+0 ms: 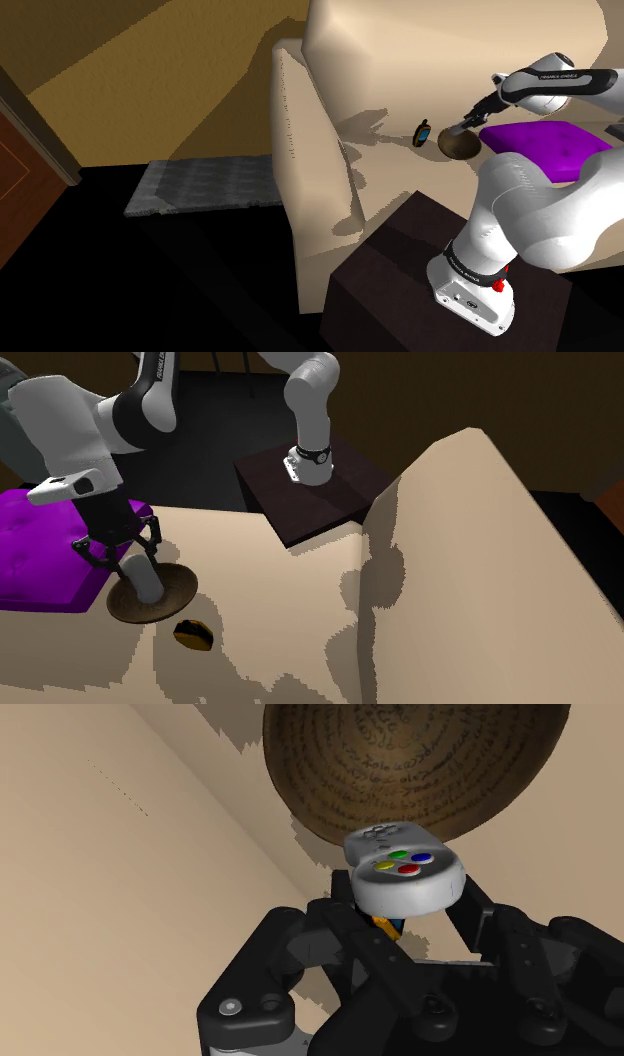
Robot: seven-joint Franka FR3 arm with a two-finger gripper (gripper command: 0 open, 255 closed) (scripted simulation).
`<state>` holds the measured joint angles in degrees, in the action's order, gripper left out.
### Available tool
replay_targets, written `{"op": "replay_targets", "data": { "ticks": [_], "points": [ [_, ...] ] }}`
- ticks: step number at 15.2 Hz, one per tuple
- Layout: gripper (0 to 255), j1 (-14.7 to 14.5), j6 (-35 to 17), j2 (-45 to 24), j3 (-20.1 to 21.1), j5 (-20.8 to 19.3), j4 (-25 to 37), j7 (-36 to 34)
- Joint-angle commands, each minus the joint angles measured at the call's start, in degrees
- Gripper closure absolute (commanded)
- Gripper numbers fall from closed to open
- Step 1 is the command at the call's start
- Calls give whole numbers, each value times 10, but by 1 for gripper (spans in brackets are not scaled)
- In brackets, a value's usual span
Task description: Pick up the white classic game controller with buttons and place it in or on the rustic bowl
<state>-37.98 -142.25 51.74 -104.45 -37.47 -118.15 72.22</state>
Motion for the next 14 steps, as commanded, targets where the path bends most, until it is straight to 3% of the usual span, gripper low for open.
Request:
{"op": "replay_targets", "data": {
  "ticks": [1, 6, 8, 14],
  "points": [
    [255, 7, 11, -4, 13, 7, 2, 0],
    [255, 21, 34, -13, 40, 22, 8, 1],
    [255, 12, 63, 1, 32, 28, 52, 26],
    [255, -5, 32, 15, -3, 8, 43, 26]
  ]
}}
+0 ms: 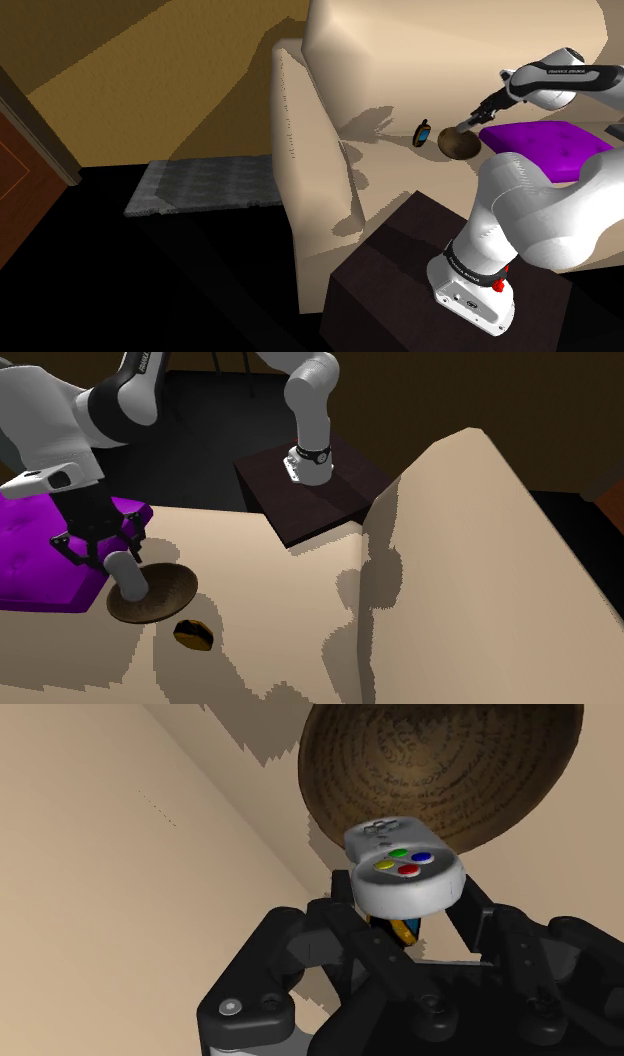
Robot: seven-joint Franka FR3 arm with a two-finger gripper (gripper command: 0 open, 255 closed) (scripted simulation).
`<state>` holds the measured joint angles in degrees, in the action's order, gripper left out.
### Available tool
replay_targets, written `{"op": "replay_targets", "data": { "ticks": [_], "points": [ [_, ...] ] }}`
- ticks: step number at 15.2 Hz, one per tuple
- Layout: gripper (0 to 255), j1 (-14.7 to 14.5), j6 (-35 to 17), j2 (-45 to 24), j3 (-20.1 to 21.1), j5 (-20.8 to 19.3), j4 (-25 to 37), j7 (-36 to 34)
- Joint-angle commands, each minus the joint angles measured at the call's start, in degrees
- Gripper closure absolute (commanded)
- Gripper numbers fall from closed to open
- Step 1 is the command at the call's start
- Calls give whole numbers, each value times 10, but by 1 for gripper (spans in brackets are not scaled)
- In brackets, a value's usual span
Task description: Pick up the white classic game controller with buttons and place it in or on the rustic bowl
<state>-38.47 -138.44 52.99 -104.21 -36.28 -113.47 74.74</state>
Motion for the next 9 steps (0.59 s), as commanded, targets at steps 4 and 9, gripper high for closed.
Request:
{"op": "replay_targets", "data": {
  "ticks": [4, 9],
  "points": [
    [255, -13, -26, 13, -29, -17, -7, 1],
    [255, -27, -47, 25, -55, -31, -9, 1]
  ]
}}
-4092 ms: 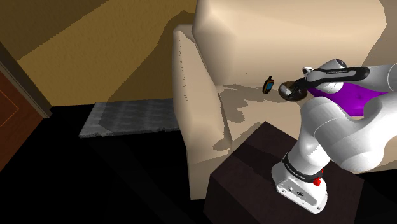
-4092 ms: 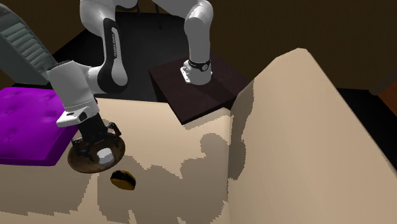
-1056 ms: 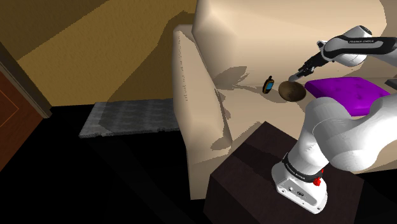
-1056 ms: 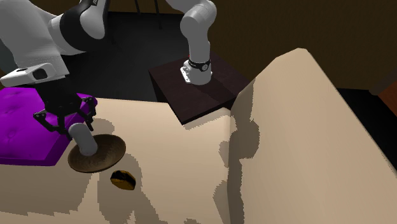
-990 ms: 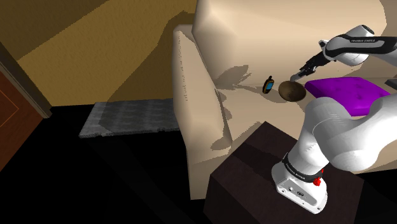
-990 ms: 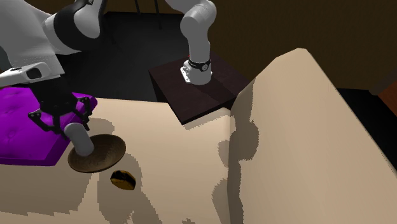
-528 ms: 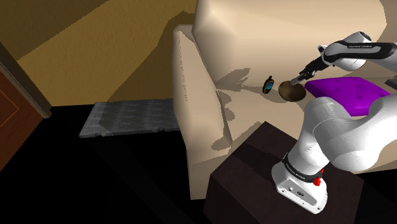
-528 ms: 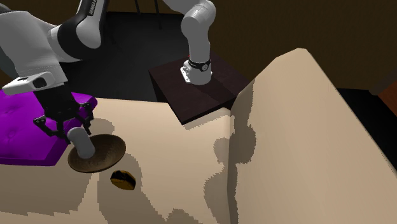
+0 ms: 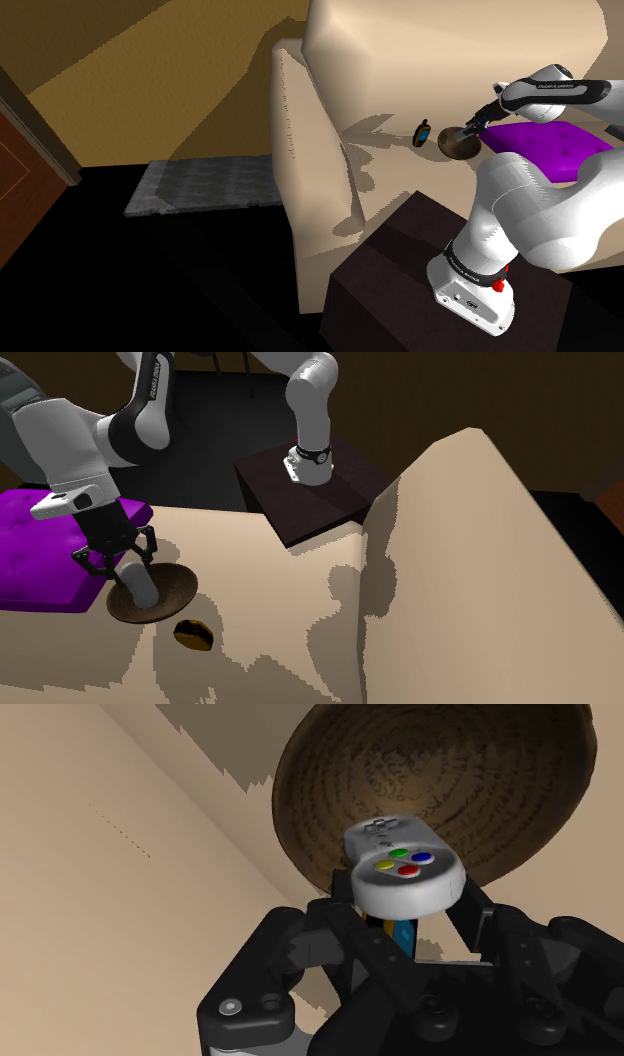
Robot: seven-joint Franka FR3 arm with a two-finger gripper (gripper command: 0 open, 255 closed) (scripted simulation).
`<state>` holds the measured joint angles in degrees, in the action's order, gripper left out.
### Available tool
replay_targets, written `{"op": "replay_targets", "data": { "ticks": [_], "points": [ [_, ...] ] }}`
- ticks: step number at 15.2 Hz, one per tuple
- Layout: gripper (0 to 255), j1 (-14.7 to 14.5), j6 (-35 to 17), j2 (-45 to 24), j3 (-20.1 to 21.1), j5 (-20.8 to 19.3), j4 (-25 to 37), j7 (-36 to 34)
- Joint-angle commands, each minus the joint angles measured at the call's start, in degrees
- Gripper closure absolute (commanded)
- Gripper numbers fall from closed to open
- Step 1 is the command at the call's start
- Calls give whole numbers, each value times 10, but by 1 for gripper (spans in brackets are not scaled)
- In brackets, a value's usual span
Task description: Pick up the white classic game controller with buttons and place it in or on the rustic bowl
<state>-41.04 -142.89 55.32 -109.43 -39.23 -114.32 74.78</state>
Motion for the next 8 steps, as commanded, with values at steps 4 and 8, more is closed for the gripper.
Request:
{"op": "replay_targets", "data": {
  "ticks": [4, 8],
  "points": [
    [255, -1, -2, 1, -3, -2, 0, 0],
    [0, -1, -2, 1, -3, -2, 0, 0]
  ]
}}
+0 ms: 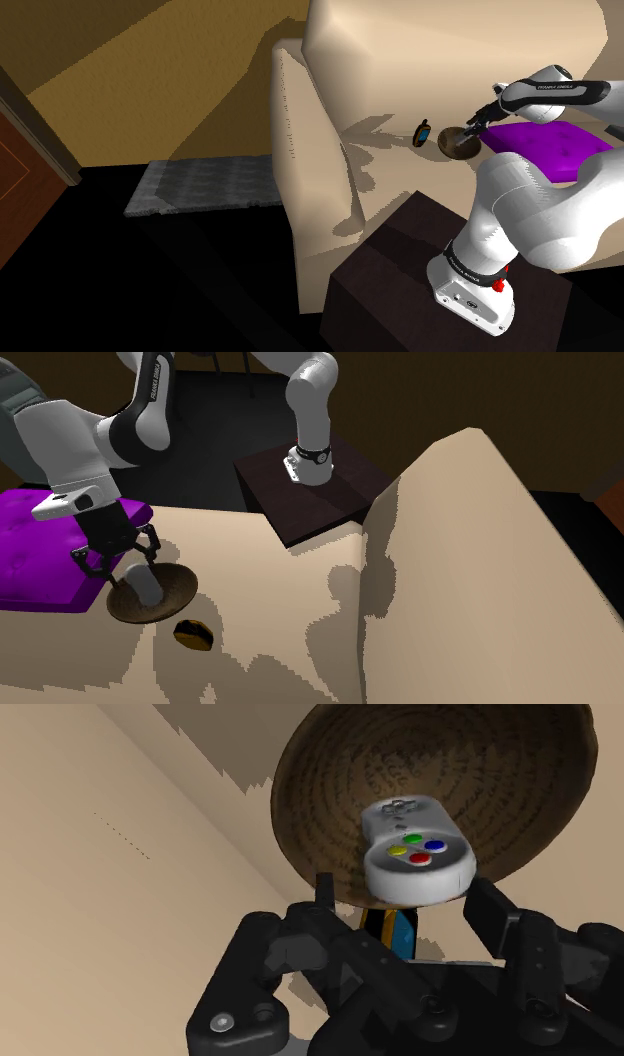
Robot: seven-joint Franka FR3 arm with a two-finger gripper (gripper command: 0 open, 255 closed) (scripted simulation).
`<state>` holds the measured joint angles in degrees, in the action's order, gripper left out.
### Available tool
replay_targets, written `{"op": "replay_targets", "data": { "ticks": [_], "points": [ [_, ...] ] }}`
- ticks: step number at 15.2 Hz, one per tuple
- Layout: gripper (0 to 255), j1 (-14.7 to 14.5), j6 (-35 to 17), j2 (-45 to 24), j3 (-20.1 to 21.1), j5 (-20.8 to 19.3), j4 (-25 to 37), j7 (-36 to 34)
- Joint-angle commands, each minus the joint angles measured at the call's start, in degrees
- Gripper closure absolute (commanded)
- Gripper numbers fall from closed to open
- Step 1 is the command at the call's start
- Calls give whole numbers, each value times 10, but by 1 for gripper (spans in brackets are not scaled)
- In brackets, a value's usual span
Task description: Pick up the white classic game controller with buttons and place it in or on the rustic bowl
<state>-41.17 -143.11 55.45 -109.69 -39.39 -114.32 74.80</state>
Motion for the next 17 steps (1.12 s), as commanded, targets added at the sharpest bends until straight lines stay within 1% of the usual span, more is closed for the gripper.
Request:
{"op": "replay_targets", "data": {
  "ticks": [1, 5, 8, 9, 17],
  "points": [
    [0, 0, 0, 0, 0, 0, 0, 0],
    [0, 0, 0, 0, 0, 0, 0, 0],
    [0, 53, 36, -19, 49, 24, -12, 15],
    [0, 66, 46, -23, 62, 30, -14, 19],
    [0, 66, 46, -22, 62, 30, -14, 19]
  ]
}}
